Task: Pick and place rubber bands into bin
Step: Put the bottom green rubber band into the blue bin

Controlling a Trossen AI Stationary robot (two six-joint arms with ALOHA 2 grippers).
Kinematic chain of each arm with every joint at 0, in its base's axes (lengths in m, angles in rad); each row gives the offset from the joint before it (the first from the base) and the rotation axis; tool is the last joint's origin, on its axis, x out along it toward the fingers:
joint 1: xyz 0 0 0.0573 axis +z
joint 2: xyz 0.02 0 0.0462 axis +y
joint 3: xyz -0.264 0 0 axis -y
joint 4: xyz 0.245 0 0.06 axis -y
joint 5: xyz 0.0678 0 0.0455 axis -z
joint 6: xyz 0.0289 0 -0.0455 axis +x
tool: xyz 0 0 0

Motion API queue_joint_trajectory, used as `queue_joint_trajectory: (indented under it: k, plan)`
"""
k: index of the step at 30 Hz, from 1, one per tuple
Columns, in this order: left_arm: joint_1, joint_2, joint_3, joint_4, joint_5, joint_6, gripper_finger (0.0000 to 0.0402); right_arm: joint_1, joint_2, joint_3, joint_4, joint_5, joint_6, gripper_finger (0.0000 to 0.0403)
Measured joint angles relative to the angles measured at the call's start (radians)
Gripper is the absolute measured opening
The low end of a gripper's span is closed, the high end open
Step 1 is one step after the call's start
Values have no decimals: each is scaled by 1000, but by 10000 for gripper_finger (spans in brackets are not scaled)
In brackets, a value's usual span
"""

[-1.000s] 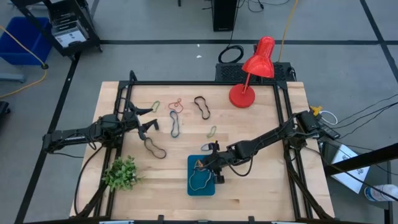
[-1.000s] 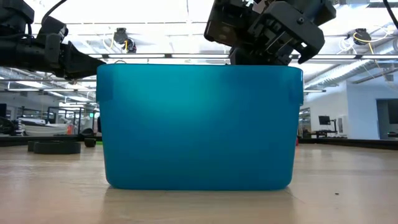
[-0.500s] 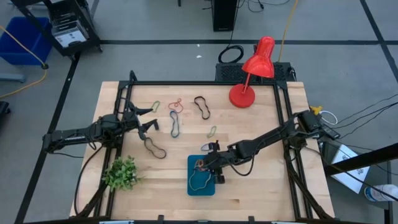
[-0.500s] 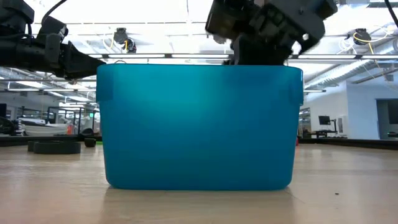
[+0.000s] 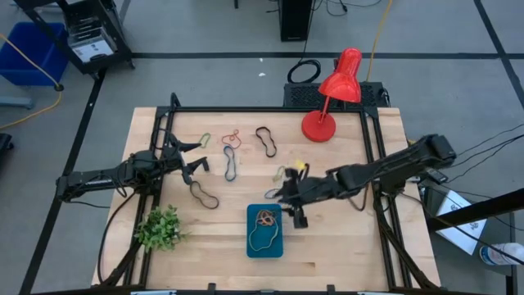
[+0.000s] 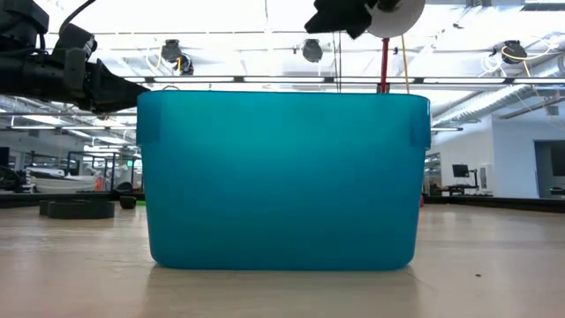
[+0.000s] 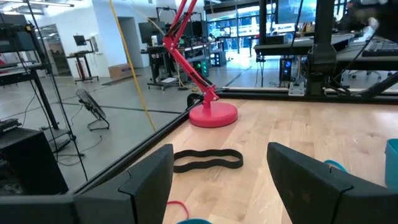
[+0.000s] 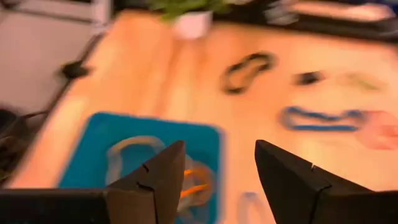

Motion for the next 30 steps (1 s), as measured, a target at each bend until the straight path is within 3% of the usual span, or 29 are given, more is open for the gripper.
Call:
queue_joint_trajectory:
  k: [4, 7, 12, 20, 26, 30]
  plan:
    - [0, 0, 0, 0, 0, 0, 267, -39, -44, 0, -33, 186, -52, 184]
    - [0, 0, 0, 0, 0, 0, 267, -93, -45, 0, -75, 217, -65, 179]
    - [0, 0, 0, 0, 0, 0, 267, -213, 8, 0, -136, 121, -60, 172]
    - [0, 0, 1, -15, 1, 1, 267, -379, 94, 0, -190, -106, -328, 160]
    - [0, 0, 2, -16, 1, 7, 267, -439, 159, 0, -194, -147, -589, 154]
    - [0, 0, 2, -18, 1, 7, 267, -457, 213, 0, -201, -147, -652, 152]
